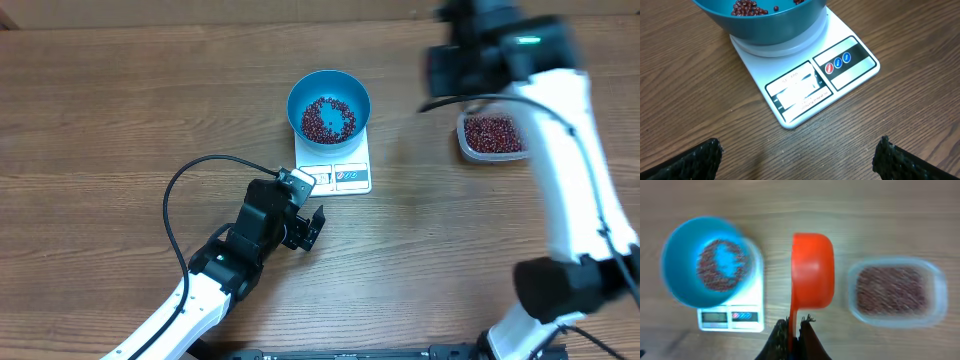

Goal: Scoop item into bowl and weigh 150g on scale
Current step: 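Tip the scoop to pour beans into the teal bowl, then lift away, then return the right gripper to the tub and scoop more beans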

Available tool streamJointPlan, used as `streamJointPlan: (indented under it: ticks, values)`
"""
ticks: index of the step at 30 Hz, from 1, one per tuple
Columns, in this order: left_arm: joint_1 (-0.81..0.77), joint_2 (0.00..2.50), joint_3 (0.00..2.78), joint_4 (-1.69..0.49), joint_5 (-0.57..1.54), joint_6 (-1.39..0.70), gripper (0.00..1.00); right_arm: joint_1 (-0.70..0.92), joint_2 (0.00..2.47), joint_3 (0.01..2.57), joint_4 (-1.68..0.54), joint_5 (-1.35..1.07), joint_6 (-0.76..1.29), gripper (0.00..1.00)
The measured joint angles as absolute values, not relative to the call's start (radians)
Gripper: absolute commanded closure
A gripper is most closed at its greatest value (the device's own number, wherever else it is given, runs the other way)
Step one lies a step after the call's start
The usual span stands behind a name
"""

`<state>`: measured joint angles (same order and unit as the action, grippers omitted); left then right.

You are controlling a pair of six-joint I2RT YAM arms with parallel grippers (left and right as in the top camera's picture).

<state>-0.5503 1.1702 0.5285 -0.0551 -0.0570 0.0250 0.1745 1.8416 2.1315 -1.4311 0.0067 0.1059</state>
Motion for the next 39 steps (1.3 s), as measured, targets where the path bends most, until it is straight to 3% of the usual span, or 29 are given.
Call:
streamJointPlan:
  ticks: [5, 13, 26, 39]
  values:
    - [-0.55, 1.17, 0.529, -0.055, -0.057, 0.025, 0.0, -0.06, 1.822, 2.131, -1.517, -0.058, 0.09, 0.96]
    - [-0.55, 1.17, 0.529, -0.056, -0.057, 0.025, 0.0, -0.209, 1.822, 1.95, -1.43, -0.109, 0.015, 0.96]
    - [-0.55, 1.17, 0.529, -0.055, -0.057, 0.025, 0.0, -0.229, 1.826, 1.596, -1.102, -0.024, -0.049, 0.96]
    - [-0.55, 1.17, 0.529, -0.055, -0.057, 0.025, 0.01, -0.228, 1.878, 1.543, -1.008, 0.026, -0.057, 0.96]
